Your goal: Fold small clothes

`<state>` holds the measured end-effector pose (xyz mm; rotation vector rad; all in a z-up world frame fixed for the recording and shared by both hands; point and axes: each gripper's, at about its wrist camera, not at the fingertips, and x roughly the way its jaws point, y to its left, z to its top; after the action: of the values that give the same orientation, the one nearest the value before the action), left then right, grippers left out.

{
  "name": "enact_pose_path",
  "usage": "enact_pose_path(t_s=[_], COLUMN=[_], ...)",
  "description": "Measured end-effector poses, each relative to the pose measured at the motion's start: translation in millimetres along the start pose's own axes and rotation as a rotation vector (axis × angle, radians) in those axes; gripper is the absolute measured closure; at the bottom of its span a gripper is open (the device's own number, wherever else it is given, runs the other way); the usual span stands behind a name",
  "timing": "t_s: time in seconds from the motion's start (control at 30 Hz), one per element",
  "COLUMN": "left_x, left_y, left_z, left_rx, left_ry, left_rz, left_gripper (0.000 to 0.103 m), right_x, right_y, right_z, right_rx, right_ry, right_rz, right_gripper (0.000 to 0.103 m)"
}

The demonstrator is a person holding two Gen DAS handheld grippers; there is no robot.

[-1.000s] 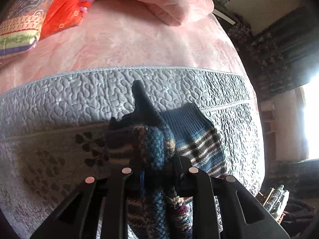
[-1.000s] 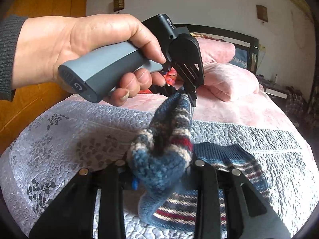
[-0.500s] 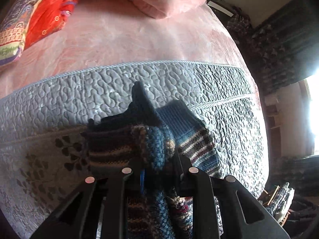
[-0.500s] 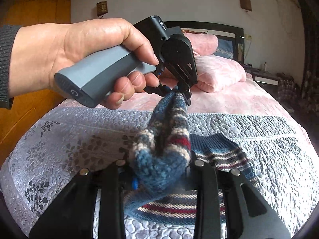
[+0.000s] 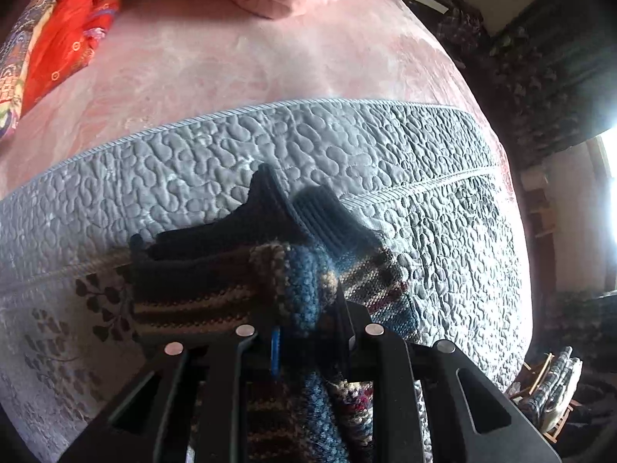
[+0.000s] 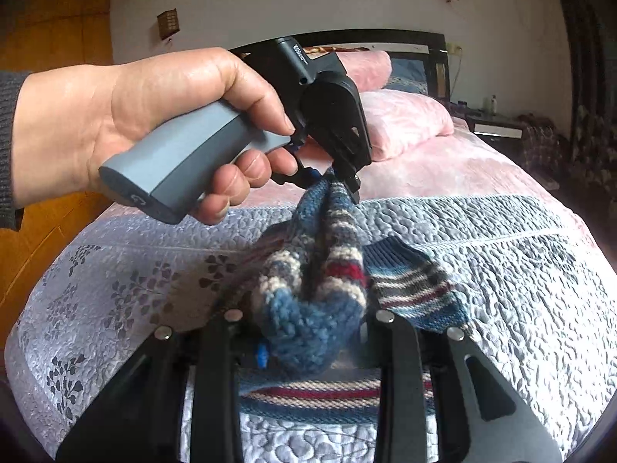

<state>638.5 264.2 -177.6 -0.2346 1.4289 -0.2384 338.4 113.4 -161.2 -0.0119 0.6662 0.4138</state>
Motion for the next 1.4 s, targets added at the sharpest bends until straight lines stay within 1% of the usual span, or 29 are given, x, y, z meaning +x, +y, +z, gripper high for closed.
enact_pose_path(t_s=[0.13, 0.43, 0.77, 1.03, 1.17, 1.27, 1.33, 1.4], left_x=[13, 45, 68, 85, 90, 93, 95, 97], left_y=[-14, -44, -65, -76, -81, -88, -90, -92], left_z=[2, 5, 8, 7, 6, 5, 4, 2], left_rx=[0.012, 0.039, 0.048, 0.044, 0.020, 0.027, 0.020, 0.016], left_ry=[0.009, 0.013, -0.017, -0.042, -0.065, -0.088, -0.102, -0.121], left_rz=[0.009, 0.055, 0.144, 0.200, 0.229, 0.259, 0.260, 0.257], left_gripper=[0.082, 0.082, 0.082, 0.081, 0.081, 0.081, 0.080, 0.078], right_x=[0, 3, 12, 23, 27, 37, 41, 46], right_y=[-14, -47, -80, -111, -130, -154, -162, -171], right_z=[-7, -22, -38, -55, -61, -68, -73, -77], right_rx=[0.024, 0.106, 0.197, 0.278, 0.338, 0.475, 0.532, 0.593], right_ry=[0.007, 0.031, 0.075, 0.131, 0.164, 0.204, 0.225, 0.243], right_rz=[-0.008, -0.015, 0.005, 0.075, 0.162, 0.261, 0.301, 0.350], right_gripper=[0.075, 0.075, 0.075, 0.075, 0.075, 0.075, 0.074, 0.071])
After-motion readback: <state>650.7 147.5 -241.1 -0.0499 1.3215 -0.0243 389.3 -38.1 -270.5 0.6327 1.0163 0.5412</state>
